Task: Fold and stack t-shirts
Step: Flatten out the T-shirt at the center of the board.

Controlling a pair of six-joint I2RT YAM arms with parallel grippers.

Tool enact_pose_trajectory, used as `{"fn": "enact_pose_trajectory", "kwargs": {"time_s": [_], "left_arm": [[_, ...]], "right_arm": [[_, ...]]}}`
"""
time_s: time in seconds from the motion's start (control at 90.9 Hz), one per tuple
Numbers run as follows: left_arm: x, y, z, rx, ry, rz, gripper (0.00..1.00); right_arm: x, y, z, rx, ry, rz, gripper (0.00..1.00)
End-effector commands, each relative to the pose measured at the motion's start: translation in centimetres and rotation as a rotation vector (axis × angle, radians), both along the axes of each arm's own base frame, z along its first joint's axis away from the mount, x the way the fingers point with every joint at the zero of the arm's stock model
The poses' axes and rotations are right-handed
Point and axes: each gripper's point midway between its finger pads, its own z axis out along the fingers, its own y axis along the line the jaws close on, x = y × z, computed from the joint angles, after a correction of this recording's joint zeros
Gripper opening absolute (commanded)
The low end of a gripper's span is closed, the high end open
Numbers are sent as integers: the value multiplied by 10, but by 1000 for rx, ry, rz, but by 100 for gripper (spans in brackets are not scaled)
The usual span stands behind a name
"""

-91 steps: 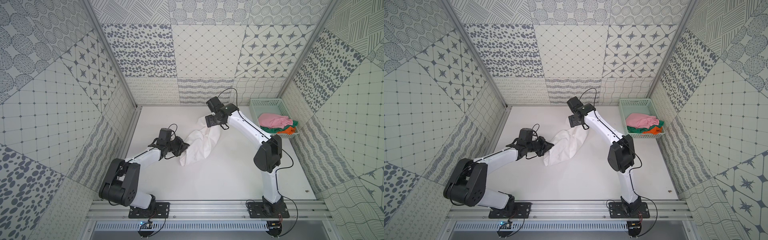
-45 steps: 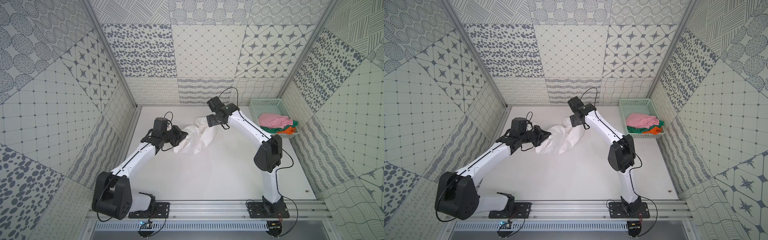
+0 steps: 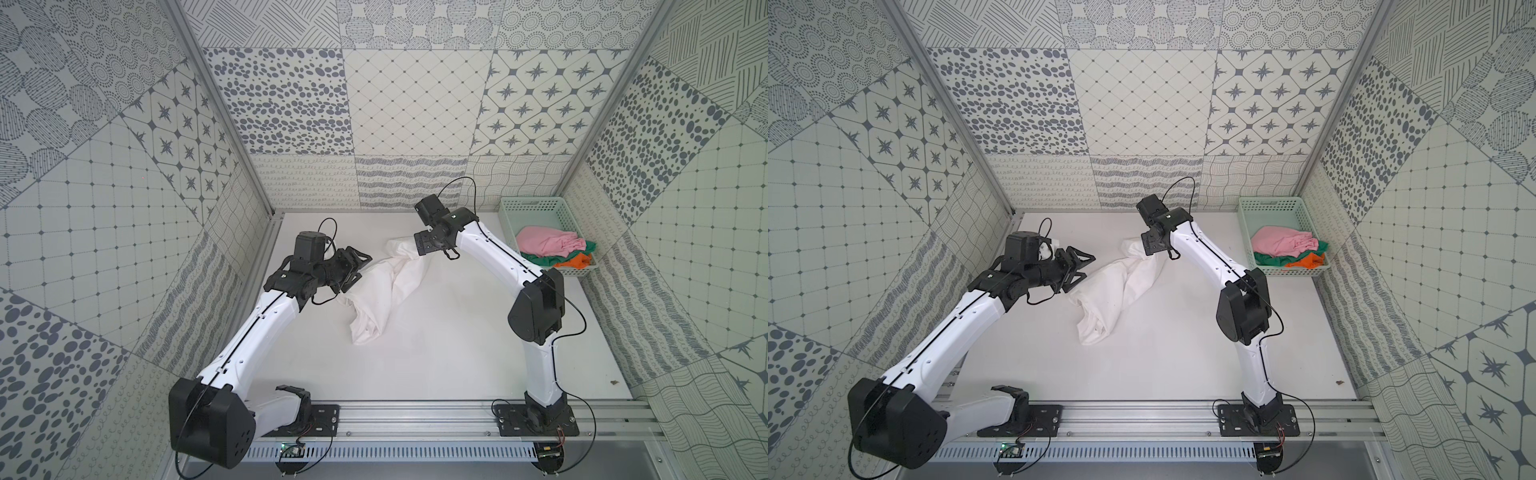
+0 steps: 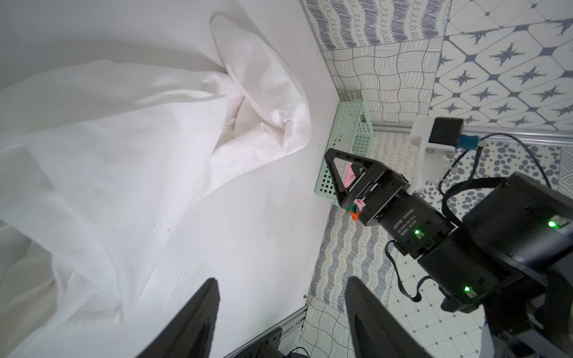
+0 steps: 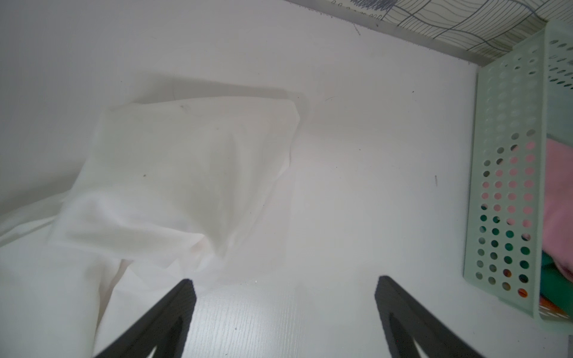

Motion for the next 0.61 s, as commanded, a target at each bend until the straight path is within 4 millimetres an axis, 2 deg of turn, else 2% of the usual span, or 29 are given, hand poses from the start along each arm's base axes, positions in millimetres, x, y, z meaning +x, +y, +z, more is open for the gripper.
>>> {"fn": "enact_pose_trajectory", "kwargs": {"time_s": [0.0, 0.165, 0.407, 0.594], "left_arm": [[-28, 18, -30, 121, 89, 12, 68], [-32, 18, -41, 100, 117, 30, 64], [-28, 16, -67, 57, 172, 69, 50], [-2, 17, -74, 92, 152, 77, 46]], "right_arm": [[-1, -5, 15, 13, -37, 0, 95], [0, -6, 12, 26, -27, -3, 95], [0, -2, 8, 39, -15, 1, 95], [1, -2, 8, 37, -16, 1, 95]]}}
